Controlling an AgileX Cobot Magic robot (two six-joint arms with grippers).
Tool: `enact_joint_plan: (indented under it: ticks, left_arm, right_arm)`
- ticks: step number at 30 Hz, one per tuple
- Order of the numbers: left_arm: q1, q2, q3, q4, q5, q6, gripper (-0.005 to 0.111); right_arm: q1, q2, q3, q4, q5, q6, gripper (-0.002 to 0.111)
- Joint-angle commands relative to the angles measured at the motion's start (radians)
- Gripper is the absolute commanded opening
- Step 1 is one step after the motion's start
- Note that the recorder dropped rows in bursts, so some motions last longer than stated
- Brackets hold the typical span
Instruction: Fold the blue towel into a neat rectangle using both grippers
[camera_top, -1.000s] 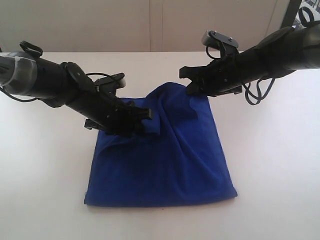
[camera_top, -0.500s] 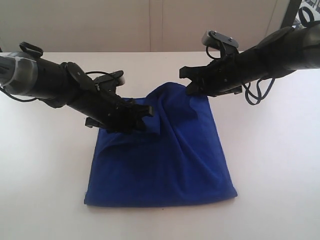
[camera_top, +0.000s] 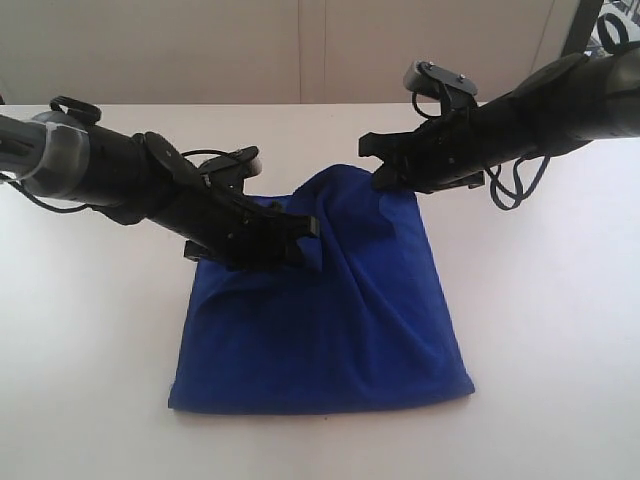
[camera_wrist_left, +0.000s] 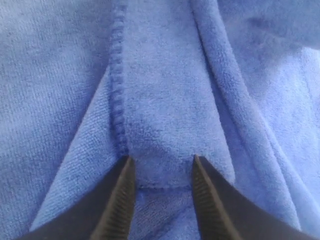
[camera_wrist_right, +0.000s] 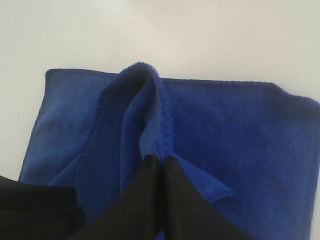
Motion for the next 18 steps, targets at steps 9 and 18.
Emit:
enact_joint_plan:
  ticks: [9, 18]
  left_arm:
    - [-0.005, -0.012, -0.052, 0.042, 0.029, 0.069, 0.038]
    - [-0.005, -0.007, -0.052, 0.075, 0.048, 0.084, 0.012]
  right_arm:
    - [-0.009, -0.010, 0.001, -0.005, -0.006, 0.004, 0.000]
    - [-0.009, -0.010, 0.001, -0.005, -0.006, 0.004, 0.000]
